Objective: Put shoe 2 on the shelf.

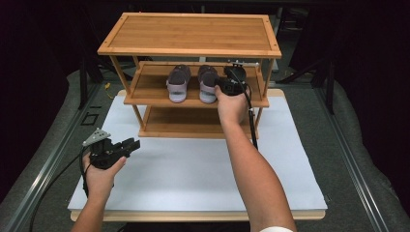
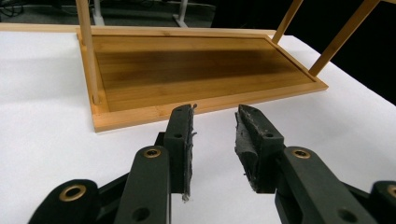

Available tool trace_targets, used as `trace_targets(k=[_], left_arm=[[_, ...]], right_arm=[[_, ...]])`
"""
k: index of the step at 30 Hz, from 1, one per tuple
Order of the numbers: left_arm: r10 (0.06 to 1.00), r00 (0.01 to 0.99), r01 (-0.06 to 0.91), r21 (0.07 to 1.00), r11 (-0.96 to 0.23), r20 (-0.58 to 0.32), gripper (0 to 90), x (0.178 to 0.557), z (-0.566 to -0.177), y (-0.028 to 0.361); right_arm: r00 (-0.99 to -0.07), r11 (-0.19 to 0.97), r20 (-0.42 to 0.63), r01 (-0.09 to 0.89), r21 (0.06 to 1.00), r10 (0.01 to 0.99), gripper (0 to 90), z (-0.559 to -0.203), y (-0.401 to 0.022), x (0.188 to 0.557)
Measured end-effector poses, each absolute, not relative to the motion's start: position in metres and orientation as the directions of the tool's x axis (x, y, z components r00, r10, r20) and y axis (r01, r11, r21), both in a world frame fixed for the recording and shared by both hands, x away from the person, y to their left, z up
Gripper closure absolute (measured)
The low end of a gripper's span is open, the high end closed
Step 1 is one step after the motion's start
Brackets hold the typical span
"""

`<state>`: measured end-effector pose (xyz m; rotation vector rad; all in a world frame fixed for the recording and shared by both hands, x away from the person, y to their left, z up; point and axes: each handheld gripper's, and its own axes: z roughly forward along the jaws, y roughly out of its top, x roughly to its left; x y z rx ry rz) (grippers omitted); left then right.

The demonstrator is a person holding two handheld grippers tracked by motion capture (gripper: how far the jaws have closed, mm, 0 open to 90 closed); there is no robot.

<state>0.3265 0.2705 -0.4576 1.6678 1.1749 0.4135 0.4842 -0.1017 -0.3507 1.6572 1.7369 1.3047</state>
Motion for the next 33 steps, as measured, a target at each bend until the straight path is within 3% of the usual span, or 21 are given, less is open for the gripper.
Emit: trace_targets(k=[3,7,14,24,28,33], left_arm=[[0.848,0.463,0.502,0.865,-0.011,-0.258,65.7,0.327,-0.458,0.271],[0.852,0.457,0.505,0.863,-0.012,-0.256,65.7,0.327,-0.459,0.271],[0.87,0.446,0.509,0.859,-0.052,-0.212,65.9,0.329,-0.465,0.264],[0.863,0.463,0.509,0.858,-0.074,-0.201,68.1,0.334,-0.468,0.254],[0.835,0.497,0.5,0.864,-0.055,-0.234,68.5,0.341,-0.457,0.245],[0.831,0.516,0.468,0.881,-0.069,-0.208,71.2,0.362,-0.434,0.229]], right_arm=[[-0.226,-0.12,0.28,0.538,0.834,0.933,75.7,-0.349,-0.099,0.484],[-0.257,-0.117,0.291,0.53,0.84,0.922,65.3,-0.347,-0.098,0.482],[-0.289,-0.128,0.292,0.477,0.87,0.912,58.9,-0.337,-0.105,0.469],[-0.327,-0.08,0.249,0.451,0.889,0.912,58.6,-0.34,-0.122,0.441],[-0.358,-0.059,0.235,0.438,0.897,0.904,58.8,-0.343,-0.129,0.43],[-0.385,-0.007,0.182,0.413,0.911,0.905,63.1,-0.346,-0.136,0.424]])
